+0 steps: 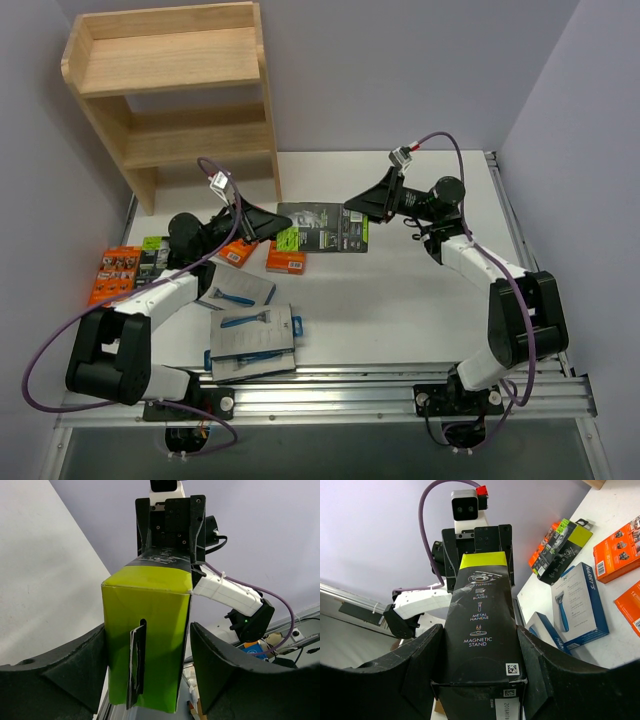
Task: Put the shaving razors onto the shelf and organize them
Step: Pass the shaving razor from the right arm to the left
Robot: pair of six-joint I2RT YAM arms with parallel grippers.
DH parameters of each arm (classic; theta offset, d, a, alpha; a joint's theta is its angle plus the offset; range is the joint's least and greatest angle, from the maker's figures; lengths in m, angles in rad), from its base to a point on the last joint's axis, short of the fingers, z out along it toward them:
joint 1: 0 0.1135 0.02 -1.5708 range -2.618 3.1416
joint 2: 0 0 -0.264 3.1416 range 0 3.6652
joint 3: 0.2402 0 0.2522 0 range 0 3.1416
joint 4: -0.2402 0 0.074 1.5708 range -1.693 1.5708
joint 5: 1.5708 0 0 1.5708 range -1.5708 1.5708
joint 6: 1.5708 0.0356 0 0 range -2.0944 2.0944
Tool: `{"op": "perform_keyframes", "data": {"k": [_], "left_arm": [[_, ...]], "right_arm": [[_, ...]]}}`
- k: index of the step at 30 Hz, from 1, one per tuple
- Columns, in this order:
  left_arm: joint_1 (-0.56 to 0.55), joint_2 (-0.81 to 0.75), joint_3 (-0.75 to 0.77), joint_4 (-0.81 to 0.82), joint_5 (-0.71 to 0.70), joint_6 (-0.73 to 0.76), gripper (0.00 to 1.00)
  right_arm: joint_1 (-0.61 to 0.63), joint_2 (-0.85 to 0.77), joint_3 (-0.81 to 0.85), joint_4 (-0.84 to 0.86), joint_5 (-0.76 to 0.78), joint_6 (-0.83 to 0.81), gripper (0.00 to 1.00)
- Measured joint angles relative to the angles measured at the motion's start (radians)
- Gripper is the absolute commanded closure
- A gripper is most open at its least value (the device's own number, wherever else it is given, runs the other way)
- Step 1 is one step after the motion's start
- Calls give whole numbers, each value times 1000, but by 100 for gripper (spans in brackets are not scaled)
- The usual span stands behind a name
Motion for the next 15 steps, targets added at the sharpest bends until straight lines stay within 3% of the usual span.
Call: {"op": "perform_keyframes", "data": {"k": [4, 5, 9, 13, 14, 15], "left_arm": [[-12, -10, 0, -50, 11, 42, 47], [-13, -21, 2, -82, 11, 60, 61], [-16, -72, 32, -236, 13, 136, 97], [-16, -126, 111, -463, 10, 240, 98], [-11, -139, 128, -518, 7, 264, 98], [-5, -154, 145, -571, 8, 286, 98]], "right_arm": [[9, 0, 0, -4, -4, -2, 100], [9, 0, 0, -6, -6, -3, 100], [9, 0, 3, -8, -13, -5, 99], [9, 0, 31, -32, -13, -19, 74], [9, 0, 41, -44, -12, -28, 56], [10, 0, 50, -56, -11, -35, 50]]}}
